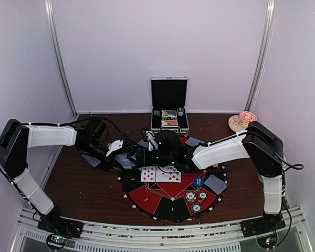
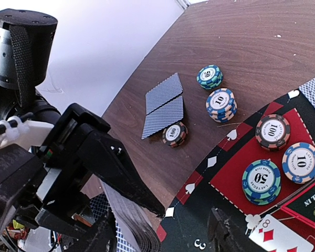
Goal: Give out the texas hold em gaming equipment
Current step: Pick up the poker card from the face-down deck piles.
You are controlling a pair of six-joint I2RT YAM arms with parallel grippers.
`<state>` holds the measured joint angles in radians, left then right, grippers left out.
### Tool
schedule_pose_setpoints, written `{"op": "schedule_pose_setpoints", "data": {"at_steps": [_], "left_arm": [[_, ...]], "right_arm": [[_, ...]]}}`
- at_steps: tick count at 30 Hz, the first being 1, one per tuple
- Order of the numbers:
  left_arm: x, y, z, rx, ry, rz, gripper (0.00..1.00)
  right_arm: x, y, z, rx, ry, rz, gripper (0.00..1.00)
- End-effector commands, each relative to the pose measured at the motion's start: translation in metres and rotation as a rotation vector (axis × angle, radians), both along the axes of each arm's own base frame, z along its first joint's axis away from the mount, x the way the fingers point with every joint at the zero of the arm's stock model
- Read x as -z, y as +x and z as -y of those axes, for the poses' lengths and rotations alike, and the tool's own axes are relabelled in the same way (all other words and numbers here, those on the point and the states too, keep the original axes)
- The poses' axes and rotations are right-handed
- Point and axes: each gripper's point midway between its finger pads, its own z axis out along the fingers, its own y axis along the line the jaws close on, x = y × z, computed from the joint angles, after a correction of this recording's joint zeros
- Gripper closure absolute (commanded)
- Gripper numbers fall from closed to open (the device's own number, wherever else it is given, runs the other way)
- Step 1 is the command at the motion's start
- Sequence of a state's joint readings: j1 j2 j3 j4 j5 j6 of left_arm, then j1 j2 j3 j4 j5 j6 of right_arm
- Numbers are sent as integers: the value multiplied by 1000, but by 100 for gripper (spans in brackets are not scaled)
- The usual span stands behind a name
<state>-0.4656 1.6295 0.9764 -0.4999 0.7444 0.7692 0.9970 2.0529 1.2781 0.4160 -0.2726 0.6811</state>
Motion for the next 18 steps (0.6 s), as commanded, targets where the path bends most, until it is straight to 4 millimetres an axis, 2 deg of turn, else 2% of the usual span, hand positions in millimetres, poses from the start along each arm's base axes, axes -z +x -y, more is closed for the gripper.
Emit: {"op": "schedule_pose_setpoints", "data": {"at_steps": [1, 6, 12, 16, 18], "left_arm": [[-8, 0, 6, 25, -33, 13, 54], [-7, 1, 6, 24, -29, 12, 54], [-5, 2, 6, 21, -25, 8, 54], [-6, 2, 5, 21, -24, 11, 54], [-5, 2, 5, 20, -23, 8, 54]], "right_arm": [[-25, -3, -1, -30, 32, 41, 44], [-27, -5, -1, -45, 17, 56, 55], [-38, -8, 3, -56, 35, 87, 80], [-46, -12, 6, -60, 62, 103, 100], [-47, -12, 11, -45, 66, 107, 100]]}}
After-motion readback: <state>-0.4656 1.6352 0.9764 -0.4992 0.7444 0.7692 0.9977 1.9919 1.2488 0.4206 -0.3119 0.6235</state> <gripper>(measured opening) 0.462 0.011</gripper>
